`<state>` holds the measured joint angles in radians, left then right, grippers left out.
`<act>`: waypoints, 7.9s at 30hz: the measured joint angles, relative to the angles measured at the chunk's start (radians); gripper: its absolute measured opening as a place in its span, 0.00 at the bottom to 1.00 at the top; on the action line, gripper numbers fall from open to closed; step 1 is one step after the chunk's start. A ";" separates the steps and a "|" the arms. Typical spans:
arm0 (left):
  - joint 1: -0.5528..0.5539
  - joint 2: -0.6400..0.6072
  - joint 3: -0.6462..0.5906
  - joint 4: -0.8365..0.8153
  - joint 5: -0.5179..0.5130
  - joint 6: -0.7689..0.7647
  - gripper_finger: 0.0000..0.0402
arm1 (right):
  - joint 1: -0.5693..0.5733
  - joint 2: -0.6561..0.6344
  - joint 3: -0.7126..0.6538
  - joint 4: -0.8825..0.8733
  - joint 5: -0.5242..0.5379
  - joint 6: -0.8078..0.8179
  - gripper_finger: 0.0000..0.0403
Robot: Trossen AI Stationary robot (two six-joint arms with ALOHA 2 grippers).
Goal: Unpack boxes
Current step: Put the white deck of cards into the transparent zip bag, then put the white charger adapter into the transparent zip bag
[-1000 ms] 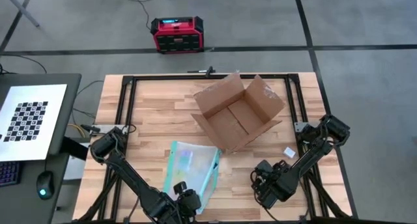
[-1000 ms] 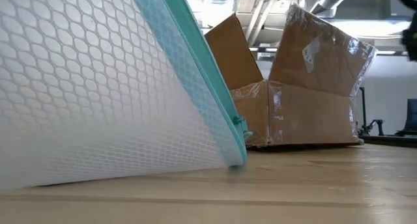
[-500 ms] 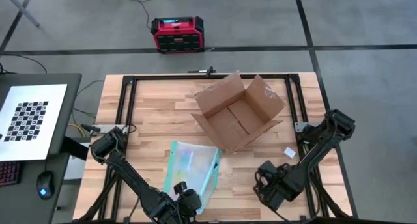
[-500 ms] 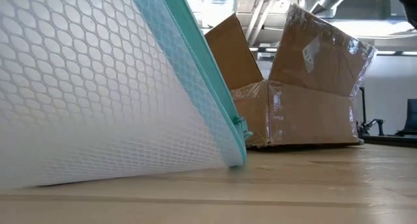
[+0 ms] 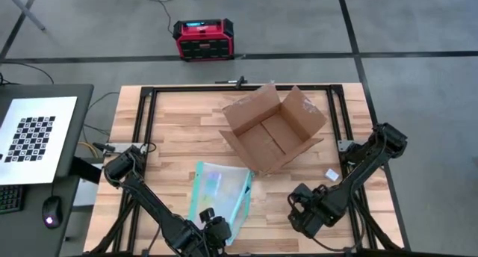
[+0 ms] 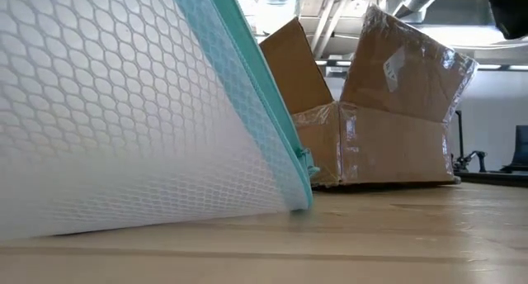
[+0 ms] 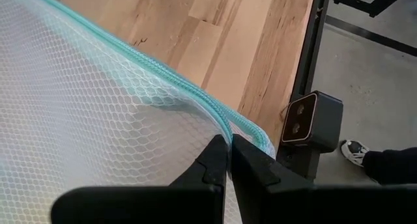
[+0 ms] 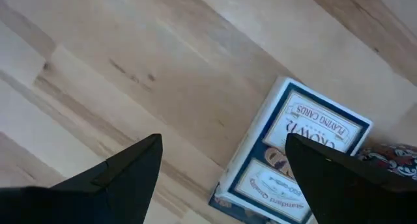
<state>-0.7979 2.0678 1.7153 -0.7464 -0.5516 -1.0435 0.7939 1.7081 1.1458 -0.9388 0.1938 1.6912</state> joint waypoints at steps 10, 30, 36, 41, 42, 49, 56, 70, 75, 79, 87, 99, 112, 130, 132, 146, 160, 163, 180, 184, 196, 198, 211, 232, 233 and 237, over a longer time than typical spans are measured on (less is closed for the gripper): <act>0.003 0.000 0.000 0.001 0.000 0.000 0.00 | 0.086 0.006 -0.002 -0.166 0.035 0.194 0.80; 0.004 0.000 0.000 0.003 0.000 0.000 0.00 | 0.083 0.013 -0.088 -0.053 0.070 0.313 0.94; 0.004 0.000 0.000 0.003 0.000 0.000 0.00 | 0.081 0.035 -0.087 -0.047 0.070 0.347 0.94; 0.004 0.000 0.000 0.003 -0.001 0.000 0.00 | 0.078 0.096 -0.085 -0.057 0.033 0.351 0.94; 0.004 0.000 0.000 0.003 -0.001 0.000 0.00 | 0.075 0.104 -0.084 -0.064 0.020 0.351 0.94; 0.008 0.000 0.000 0.003 0.000 0.000 0.00 | 0.068 0.113 -0.046 -0.119 -0.022 0.361 0.94; 0.008 0.000 0.000 0.003 0.000 0.000 0.00 | 0.067 0.113 -0.029 -0.130 -0.024 0.365 0.94; 0.008 0.000 0.000 0.003 0.000 0.000 0.00 | 0.077 0.113 -0.043 -0.152 -0.091 0.364 0.94; 0.008 0.000 0.000 0.003 0.000 0.000 0.00 | 0.077 0.107 -0.103 -0.048 -0.083 0.370 0.94; 0.008 0.000 0.000 0.003 0.000 0.000 0.00 | 0.078 0.106 -0.127 -0.019 -0.073 0.370 0.94; 0.010 0.000 0.000 0.003 0.000 0.000 0.00 | 0.074 0.109 -0.127 0.064 -0.038 0.330 0.94; 0.010 0.000 0.000 0.003 0.000 0.000 0.00 | 0.069 0.110 -0.134 0.111 -0.018 0.279 0.90; 0.010 0.000 0.000 0.003 0.000 0.000 0.00 | 0.073 0.115 -0.092 0.154 -0.029 0.187 0.74; 0.014 0.000 0.000 0.007 0.001 0.000 0.00 | -0.227 0.167 0.007 0.715 0.079 -0.463 0.74; 0.014 0.000 0.000 0.008 0.003 0.000 0.00 | -0.260 0.175 0.011 0.741 0.065 -0.522 0.74; 0.020 0.000 0.000 0.007 0.010 0.015 0.00 | -0.416 0.182 0.012 0.921 -0.043 -0.760 0.74; 0.047 0.000 0.000 -0.004 0.023 0.031 0.00 | -0.474 0.368 0.104 1.160 -0.145 -0.803 0.81; 0.050 0.000 0.000 -0.007 0.025 0.038 0.00 | -0.474 0.378 0.121 1.149 -0.226 -0.806 0.94; 0.050 0.000 0.000 -0.022 0.023 0.037 0.00 | -0.347 0.051 0.125 0.286 -0.166 -0.917 0.73; 0.050 0.000 0.000 -0.021 0.023 0.036 0.00 | -0.242 -0.021 0.125 -0.066 -0.070 -0.734 0.73; 0.050 0.000 0.000 -0.019 0.023 0.034 0.00 | -0.168 -0.195 -0.188 -0.423 -0.130 -0.393 0.73; 0.050 0.000 0.000 -0.019 0.023 0.034 0.00 | -0.194 -0.243 -0.283 -0.340 -0.167 -0.375 0.73; 0.050 0.000 0.000 -0.019 0.022 0.028 0.00 | -0.233 -0.372 -0.522 -0.141 -0.257 -0.379 0.73; 0.050 0.000 0.000 -0.013 0.022 0.026 0.00 | -0.294 -0.359 -0.552 0.225 -0.276 -0.439 0.37; 0.050 0.000 0.000 -0.012 0.022 0.026 0.00 | -0.293 -0.358 -0.537 0.312 -0.247 -0.441 0.37; 0.051 0.000 0.000 -0.004 0.022 0.030 0.00 | -0.290 -0.348 -0.538 0.657 -0.168 -0.451 0.37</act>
<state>-0.7464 2.0678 1.7149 -0.7508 -0.5293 -1.0137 0.5041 1.3601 0.6075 -0.2816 0.0257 1.2404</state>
